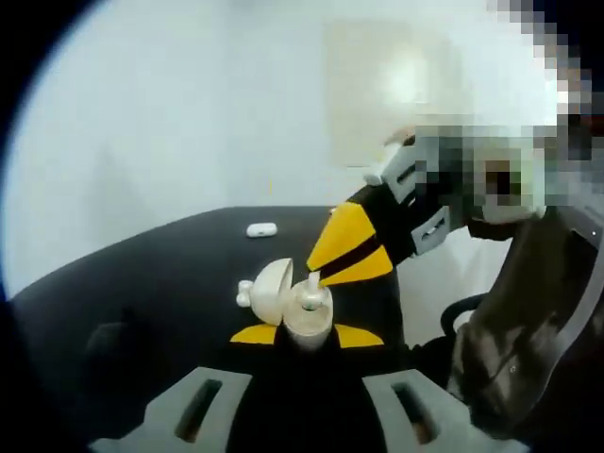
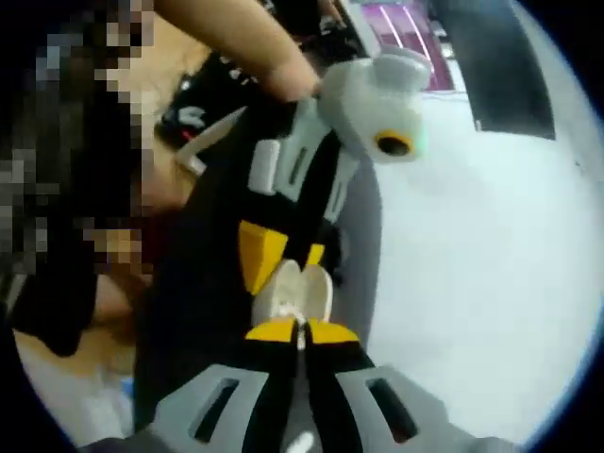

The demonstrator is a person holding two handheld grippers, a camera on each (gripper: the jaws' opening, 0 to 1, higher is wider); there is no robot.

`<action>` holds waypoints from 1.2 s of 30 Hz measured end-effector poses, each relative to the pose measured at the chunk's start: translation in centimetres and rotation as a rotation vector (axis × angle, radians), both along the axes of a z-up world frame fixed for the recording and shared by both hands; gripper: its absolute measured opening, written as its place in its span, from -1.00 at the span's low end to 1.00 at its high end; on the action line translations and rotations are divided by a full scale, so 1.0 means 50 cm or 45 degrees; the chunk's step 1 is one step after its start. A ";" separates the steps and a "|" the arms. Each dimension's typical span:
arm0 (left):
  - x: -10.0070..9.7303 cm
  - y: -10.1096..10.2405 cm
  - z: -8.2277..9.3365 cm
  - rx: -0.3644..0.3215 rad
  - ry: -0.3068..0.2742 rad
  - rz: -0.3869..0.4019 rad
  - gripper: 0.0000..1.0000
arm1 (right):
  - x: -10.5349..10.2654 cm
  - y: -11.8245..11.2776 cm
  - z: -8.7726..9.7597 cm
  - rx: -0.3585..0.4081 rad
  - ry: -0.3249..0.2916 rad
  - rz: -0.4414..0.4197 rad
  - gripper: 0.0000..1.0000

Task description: Pick up three earphones and place each one into its charging case using tactile feedback, ensure that each earphone is properly inserted and securely positioned inside the case.

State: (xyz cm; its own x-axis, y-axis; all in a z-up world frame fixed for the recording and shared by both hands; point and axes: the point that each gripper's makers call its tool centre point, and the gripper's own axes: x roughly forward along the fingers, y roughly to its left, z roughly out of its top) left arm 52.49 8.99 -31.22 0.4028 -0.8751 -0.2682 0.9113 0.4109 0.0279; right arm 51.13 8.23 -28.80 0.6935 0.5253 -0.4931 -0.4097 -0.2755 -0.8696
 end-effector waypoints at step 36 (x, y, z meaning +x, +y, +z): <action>0.008 0.007 0.004 -0.001 -0.025 0.017 -0.66 | -0.032 0.013 -0.035 -0.149 0.044 0.335 -0.93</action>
